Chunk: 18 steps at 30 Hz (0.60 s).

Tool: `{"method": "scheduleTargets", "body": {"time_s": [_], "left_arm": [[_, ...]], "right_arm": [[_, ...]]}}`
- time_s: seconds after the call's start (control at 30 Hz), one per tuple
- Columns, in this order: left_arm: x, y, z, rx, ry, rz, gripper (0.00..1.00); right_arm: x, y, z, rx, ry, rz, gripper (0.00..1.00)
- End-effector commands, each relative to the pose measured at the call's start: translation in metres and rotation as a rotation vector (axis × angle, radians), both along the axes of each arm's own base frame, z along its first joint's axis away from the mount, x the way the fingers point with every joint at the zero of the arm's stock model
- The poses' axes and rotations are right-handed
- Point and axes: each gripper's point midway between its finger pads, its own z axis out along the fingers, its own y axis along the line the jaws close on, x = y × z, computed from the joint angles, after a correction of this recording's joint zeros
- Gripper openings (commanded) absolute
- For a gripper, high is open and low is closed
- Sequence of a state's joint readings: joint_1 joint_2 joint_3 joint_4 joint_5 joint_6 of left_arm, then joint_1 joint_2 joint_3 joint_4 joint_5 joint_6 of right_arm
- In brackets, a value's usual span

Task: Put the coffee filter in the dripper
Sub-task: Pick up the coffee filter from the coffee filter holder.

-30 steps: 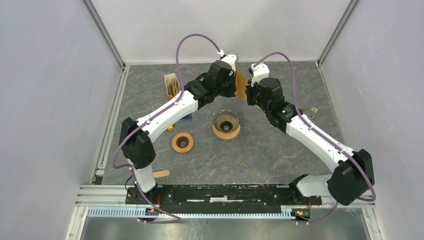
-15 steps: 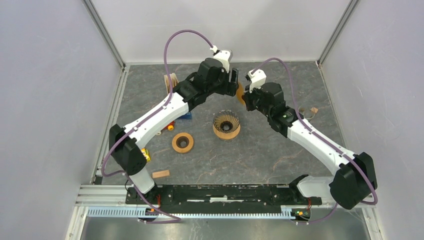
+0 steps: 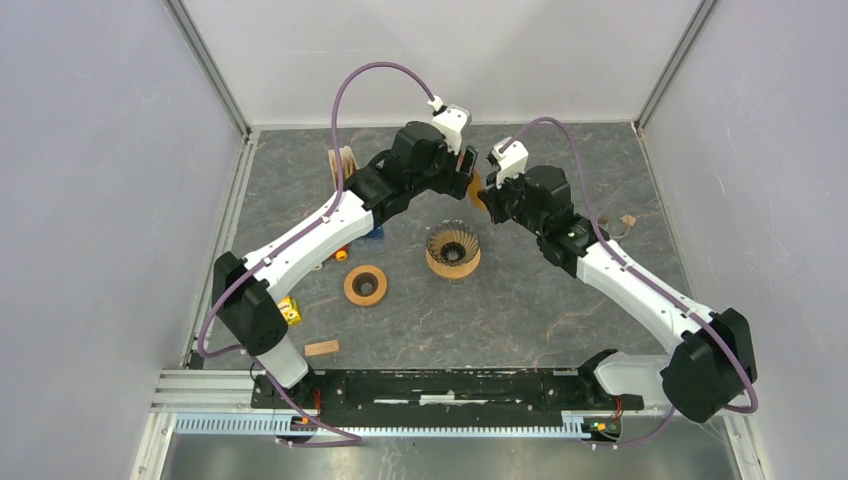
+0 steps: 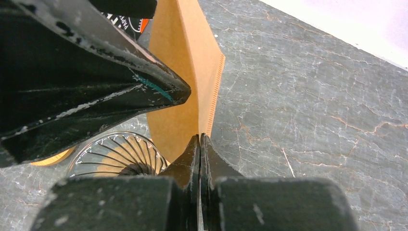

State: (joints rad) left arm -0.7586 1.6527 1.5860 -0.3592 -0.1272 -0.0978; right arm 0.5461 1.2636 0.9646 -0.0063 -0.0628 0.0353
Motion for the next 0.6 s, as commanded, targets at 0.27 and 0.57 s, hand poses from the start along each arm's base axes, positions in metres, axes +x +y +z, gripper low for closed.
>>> {"method": "scheduleTargets", "body": {"time_s": [0.27, 0.57], "left_arm": [[-0.005, 0.002, 0.031, 0.107, -0.2, -0.172, 0.82], [-0.017, 0.007, 0.027, 0.217, -0.318, -0.308, 0.87]], "right_arm": [[-0.007, 0.001, 0.023, -0.012, -0.103, 0.057, 0.0], [-0.016, 0.011, 0.023, -0.003, -0.114, 0.138, 0.0]]}}
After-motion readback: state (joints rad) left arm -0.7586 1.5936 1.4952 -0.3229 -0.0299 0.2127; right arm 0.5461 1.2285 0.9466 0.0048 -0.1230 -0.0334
